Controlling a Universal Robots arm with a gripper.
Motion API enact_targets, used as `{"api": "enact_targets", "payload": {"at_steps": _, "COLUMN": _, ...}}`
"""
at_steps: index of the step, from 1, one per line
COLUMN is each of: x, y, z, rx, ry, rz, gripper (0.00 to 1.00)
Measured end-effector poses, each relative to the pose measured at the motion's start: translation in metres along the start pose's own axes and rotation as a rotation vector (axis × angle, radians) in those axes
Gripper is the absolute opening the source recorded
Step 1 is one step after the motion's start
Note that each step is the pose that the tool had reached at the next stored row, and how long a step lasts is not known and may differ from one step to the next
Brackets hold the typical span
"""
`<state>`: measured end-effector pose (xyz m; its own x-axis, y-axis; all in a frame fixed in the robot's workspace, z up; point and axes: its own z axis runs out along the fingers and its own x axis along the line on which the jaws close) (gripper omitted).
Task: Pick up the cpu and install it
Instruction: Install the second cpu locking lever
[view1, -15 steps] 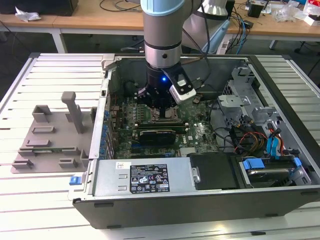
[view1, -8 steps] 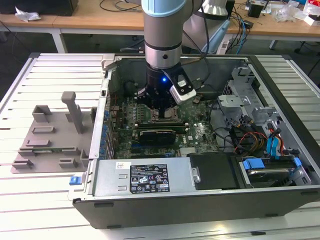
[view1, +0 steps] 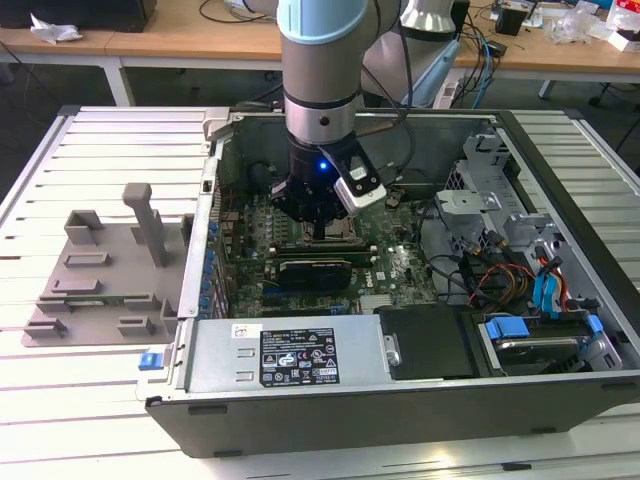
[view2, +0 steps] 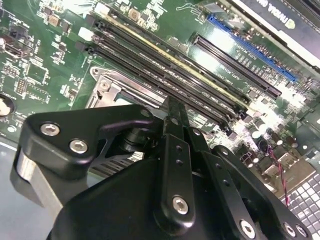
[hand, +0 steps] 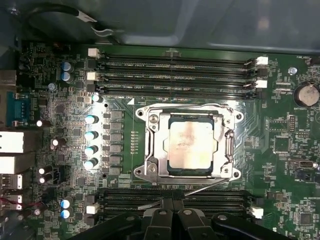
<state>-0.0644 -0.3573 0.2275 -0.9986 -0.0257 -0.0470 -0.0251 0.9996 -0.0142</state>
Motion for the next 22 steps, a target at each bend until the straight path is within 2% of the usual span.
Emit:
{"api": "enact_targets", "payload": {"at_steps": 5, "x": 0.0025, "y": -0.0013, "z": 0.0011, "rx": -0.0024, "ry": -0.0005, "rz": 0.000, "gripper": 0.11}}
{"api": "enact_targets", "payload": {"at_steps": 9, "x": 0.0048, "y": -0.0051, "z": 0.0010, "rx": -0.0025, "ry": -0.0007, "rz": 0.000, "gripper": 0.11}}
{"api": "enact_targets", "payload": {"at_steps": 11, "x": 0.0076, "y": -0.0068, "z": 0.0014, "rx": -0.0077, "ry": -0.0021, "rz": 0.000, "gripper": 0.11}}
{"api": "enact_targets", "payload": {"at_steps": 12, "x": 0.0081, "y": -0.0068, "z": 0.0020, "rx": -0.0208, "ry": -0.0034, "rz": -0.002, "gripper": 0.11}}
{"api": "enact_targets", "payload": {"at_steps": 14, "x": 0.0102, "y": -0.0073, "z": 0.0028, "rx": -0.0536, "ry": -0.0061, "rz": -0.008, "gripper": 0.11}}
{"api": "enact_targets", "payload": {"at_steps": 15, "x": 0.0129, "y": -0.0085, "z": 0.0037, "rx": -0.0658, "ry": -0.0067, "rz": -0.010, "gripper": 0.11}}
{"api": "enact_targets", "payload": {"at_steps": 16, "x": 0.0157, "y": -0.0104, "z": 0.0045, "rx": -0.0729, "ry": -0.0071, "rz": -0.011, "gripper": 0.11}}
{"api": "enact_targets", "payload": {"at_steps": 20, "x": 0.0170, "y": -0.0193, "z": 0.0048, "rx": -0.0793, "ry": -0.0073, "rz": -0.011, "gripper": 0.11}}
{"api": "enact_targets", "payload": {"at_steps": 21, "x": 0.0203, "y": -0.0289, "z": 0.0088, "rx": -0.1291, "ry": -0.0089, "rz": -0.011, "gripper": 0.11}}
{"api": "enact_targets", "payload": {"at_steps": 22, "x": 0.0208, "y": -0.0286, "z": 0.0148, "rx": -0.1445, "ry": -0.0095, "rz": -0.010, "gripper": 0.11}}
